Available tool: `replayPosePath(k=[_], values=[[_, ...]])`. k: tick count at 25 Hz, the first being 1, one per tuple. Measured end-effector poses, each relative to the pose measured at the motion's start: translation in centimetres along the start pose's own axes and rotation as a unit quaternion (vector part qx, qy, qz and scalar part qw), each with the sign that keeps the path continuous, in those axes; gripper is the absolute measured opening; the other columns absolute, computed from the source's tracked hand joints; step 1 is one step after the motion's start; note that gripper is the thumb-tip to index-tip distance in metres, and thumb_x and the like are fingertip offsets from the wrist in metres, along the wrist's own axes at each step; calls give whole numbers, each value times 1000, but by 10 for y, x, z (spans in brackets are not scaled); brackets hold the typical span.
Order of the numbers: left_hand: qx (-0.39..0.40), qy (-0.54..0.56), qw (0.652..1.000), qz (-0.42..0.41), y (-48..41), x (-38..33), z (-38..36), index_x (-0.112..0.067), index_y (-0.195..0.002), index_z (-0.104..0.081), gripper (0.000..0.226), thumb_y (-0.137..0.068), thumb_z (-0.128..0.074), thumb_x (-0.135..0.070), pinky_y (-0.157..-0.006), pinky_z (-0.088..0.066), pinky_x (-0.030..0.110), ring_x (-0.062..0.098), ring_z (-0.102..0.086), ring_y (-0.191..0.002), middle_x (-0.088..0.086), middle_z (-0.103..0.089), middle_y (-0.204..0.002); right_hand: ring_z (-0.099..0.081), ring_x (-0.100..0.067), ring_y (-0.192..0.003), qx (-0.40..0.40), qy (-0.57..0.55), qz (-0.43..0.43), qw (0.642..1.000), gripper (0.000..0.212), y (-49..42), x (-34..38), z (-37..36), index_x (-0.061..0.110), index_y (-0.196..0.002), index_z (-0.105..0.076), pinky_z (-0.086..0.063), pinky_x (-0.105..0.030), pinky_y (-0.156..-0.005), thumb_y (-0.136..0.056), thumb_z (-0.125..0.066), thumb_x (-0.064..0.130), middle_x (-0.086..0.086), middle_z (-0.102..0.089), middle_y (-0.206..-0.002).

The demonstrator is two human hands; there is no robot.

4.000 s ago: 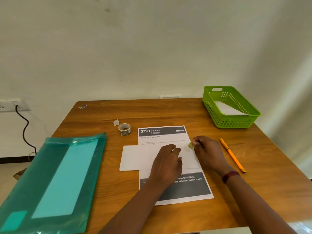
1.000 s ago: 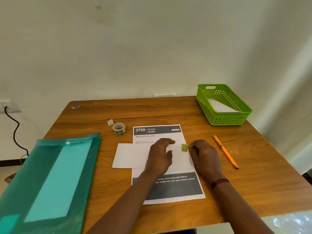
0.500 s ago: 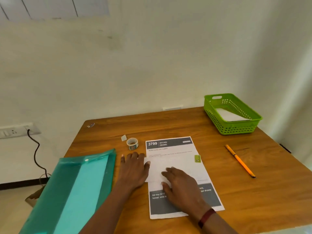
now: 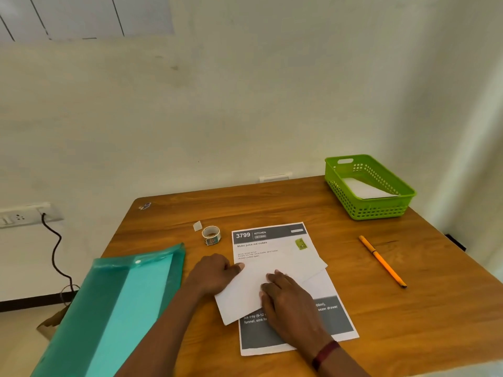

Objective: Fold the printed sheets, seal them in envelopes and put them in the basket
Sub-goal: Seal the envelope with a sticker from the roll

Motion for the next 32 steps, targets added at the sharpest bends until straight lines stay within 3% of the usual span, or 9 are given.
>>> replayPosePath(k=[3, 9, 12, 14, 15, 17, 21, 28, 32], values=[[29, 168, 985, -4, 8, -2, 3, -16, -79, -64, 36, -96, -55, -46, -63, -47, 24, 15, -69, -75, 1, -70, -82, -71, -11, -97, -12, -24, -5, 1000, 18, -3, 1, 2, 25, -95, -76, -58, -25, -76, -79, -77, 34, 5, -74, -106], [-70, 409, 908, 60, 22, -9, -1, -10, -95, -68, 31, -99, -53, -37, -57, -49, 26, 18, -70, -71, 5, -74, -86, -68, -13, -97, -62, -141, -122, 981, 22, -11, -3, 11, 20, -107, -74, -51, -23, -84, -87, -70, 27, 2, -71, -113], [-108, 469, 870, 103, 25, -19, -13, -14, -95, -66, 27, -100, -51, -36, -69, -55, 37, 23, -70, -80, 5, -73, -91, -65, -11, -91, -6, -288, -324, 901, 33, -17, -4, 23, 24, -119, -63, -55, -27, -84, -91, -62, 41, 4, -68, -112], [-132, 500, 847, 122, 27, -28, -23, -17, -93, -64, 25, -101, -49, -35, -77, -58, 42, 24, -71, -81, 4, -72, -92, -68, -19, -73, 67, -439, -421, 791, 36, -21, -1, 32, 25, -122, -52, -61, -36, -70, -92, -59, 44, -2, -68, -99], [-147, 513, 836, 127, 27, -33, -29, -19, -91, -64, 24, -101, -49, -34, -78, -58, 46, 24, -71, -80, 4, -72, -92, -68, -23, -66, 100, -505, -444, 734, 35, -22, 1, 36, 25, -122, -48, -61, -37, -63, -94, -58, 43, -6, -68, -95], [-185, 511, 829, 132, 29, -41, -37, -24, -86, -62, 23, -101, -48, -35, -76, -60, 50, 25, -71, -78, 4, -72, -91, -67, -25, -61, 126, -550, -452, 691, 32, -23, 4, 38, 21, -122, -47, -60, -34, -57, -97, -55, 38, -10, -68, -95], [-236, 465, 848, 89, 31, -58, -40, -19, -101, -65, 26, -100, -47, -39, -64, -56, 31, 17, -68, -82, 0, -70, -100, -70, -27, -80, 59, -537, -452, 710, 30, -28, -8, 41, 19, -127, -51, -53, -26, -48, -98, -55, 27, -7, -65, -110], [-205, 419, 885, 17, 20, -108, -32, -24, -126, -55, 33, -100, -47, -42, -79, -60, 33, 15, -65, -97, -4, -63, -122, -68, -24, -76, -12, -491, -420, 763, 27, -41, -51, 73, 20, -126, -50, -50, -25, -45, -100, -52, 26, -5, -66, -100], [-172, 417, 892, -23, 17, -157, -40, -28, -133, -49, 34, -101, -46, -40, -84, -52, 23, 17, -60, -113, -11, -55, -128, -67, -19, -84, -57, -439, -393, 806, 26, -58, -86, 100, 17, -125, -53, -47, -22, -46, -100, -51, 24, -3, -68, -107]])
Point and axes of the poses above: each hand's wrist, its own y-axis away from the middle knuckle, its own z-axis out of the back of the hand, x = y × z, the point moved 2 cm from there along -y, towards the middle knuckle
